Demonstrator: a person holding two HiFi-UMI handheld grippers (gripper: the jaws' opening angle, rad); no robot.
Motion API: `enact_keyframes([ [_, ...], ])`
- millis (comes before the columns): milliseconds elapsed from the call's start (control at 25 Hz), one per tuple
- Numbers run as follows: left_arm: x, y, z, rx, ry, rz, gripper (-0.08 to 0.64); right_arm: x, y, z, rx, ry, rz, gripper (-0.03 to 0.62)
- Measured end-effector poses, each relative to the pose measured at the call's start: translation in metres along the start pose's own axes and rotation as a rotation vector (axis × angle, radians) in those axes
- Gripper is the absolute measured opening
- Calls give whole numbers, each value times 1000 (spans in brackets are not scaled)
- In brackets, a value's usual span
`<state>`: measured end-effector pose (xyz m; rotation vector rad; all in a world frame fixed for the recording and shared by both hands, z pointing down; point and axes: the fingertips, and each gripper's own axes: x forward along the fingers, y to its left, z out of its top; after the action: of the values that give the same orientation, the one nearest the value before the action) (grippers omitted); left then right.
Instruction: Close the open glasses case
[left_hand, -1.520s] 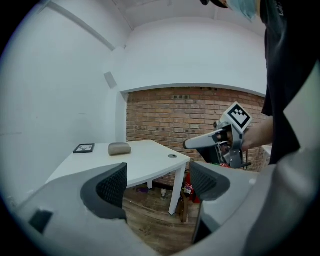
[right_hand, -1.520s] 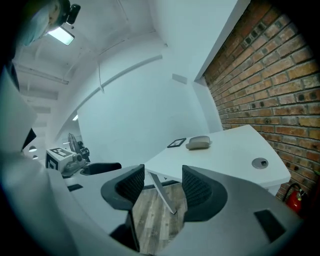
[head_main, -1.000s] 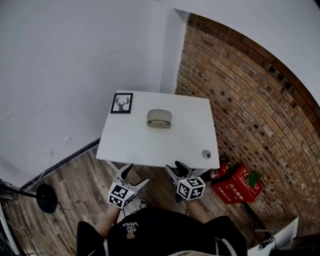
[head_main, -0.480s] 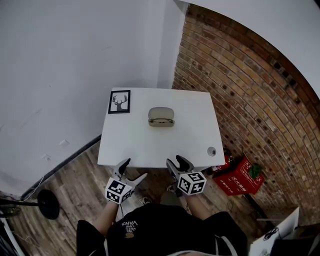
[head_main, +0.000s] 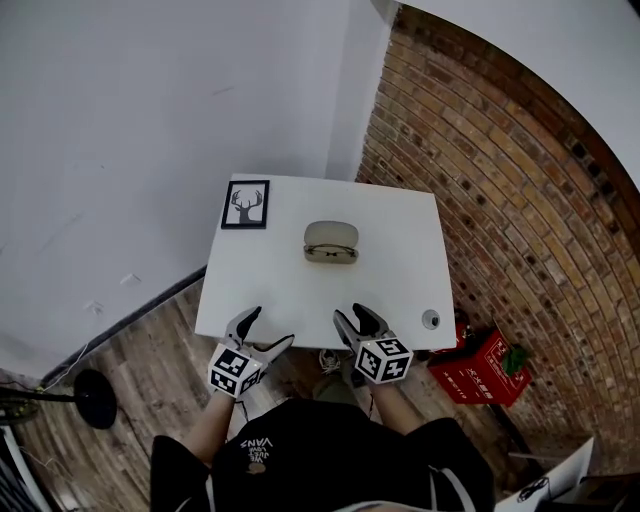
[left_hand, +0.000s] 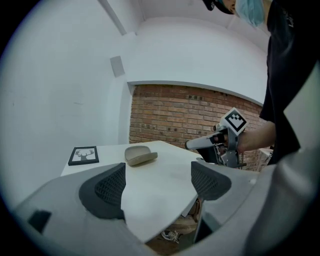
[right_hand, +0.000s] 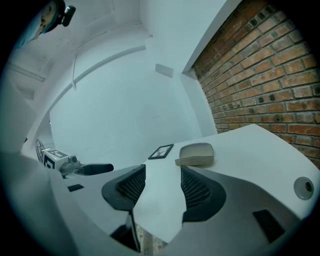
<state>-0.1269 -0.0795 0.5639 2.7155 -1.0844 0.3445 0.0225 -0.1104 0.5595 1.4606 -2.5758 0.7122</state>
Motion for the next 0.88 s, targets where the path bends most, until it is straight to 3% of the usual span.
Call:
enact_keyframes([
  [880,127,98,27,-8,38,-3,407,109,-98,32,-71,142,15,185],
])
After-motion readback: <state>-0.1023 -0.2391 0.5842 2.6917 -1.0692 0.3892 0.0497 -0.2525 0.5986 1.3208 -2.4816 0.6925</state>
